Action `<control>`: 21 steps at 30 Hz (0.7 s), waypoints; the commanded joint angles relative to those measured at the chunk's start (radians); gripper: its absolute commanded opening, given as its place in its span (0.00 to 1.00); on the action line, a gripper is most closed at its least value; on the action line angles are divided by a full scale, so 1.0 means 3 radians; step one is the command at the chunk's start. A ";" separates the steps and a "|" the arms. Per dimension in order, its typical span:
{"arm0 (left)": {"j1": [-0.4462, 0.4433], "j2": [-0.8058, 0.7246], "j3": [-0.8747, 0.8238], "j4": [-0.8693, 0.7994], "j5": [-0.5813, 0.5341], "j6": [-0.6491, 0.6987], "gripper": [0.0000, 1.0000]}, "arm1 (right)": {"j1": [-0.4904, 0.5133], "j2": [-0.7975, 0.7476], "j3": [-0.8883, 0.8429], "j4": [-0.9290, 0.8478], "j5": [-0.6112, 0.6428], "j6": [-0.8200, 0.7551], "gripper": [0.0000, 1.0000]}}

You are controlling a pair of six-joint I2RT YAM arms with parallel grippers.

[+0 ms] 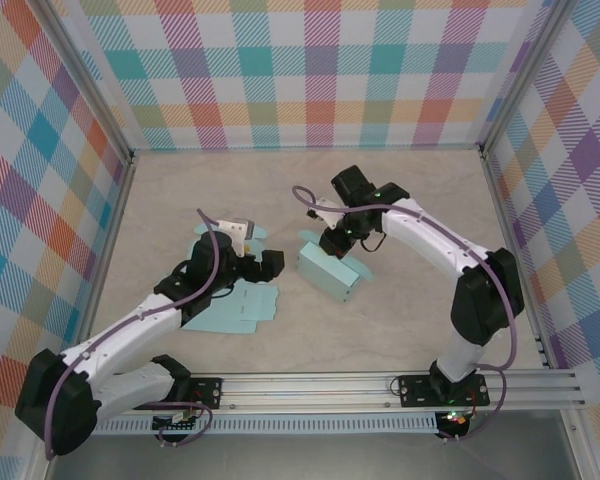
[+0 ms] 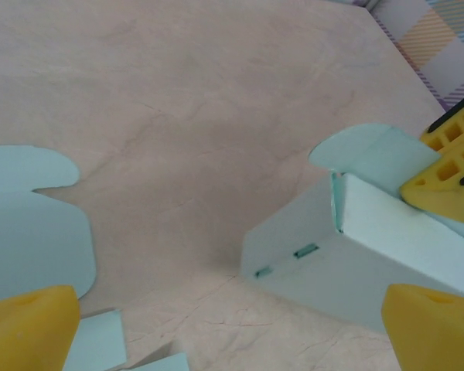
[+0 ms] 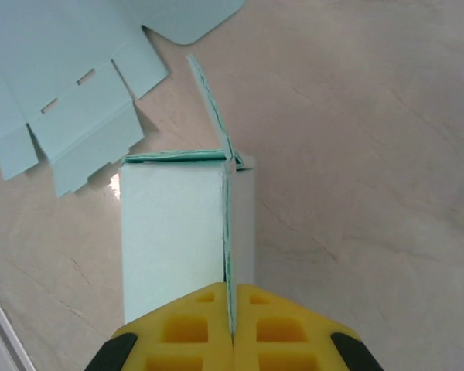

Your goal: Fold the paper box

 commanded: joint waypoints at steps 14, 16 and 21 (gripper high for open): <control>0.0237 0.0708 0.0040 0.0690 0.0563 0.0087 0.93 | -0.0050 0.0548 0.0629 -0.0332 -0.0313 0.0034 0.24; 0.0276 0.0749 0.0088 0.0695 0.0608 0.0147 0.92 | -0.0049 0.0533 0.0629 -0.0329 -0.0293 0.0043 0.27; 0.0390 0.0912 0.0242 0.0665 0.0725 0.0313 0.91 | -0.0048 0.0508 0.0624 -0.0327 -0.0230 0.0067 0.35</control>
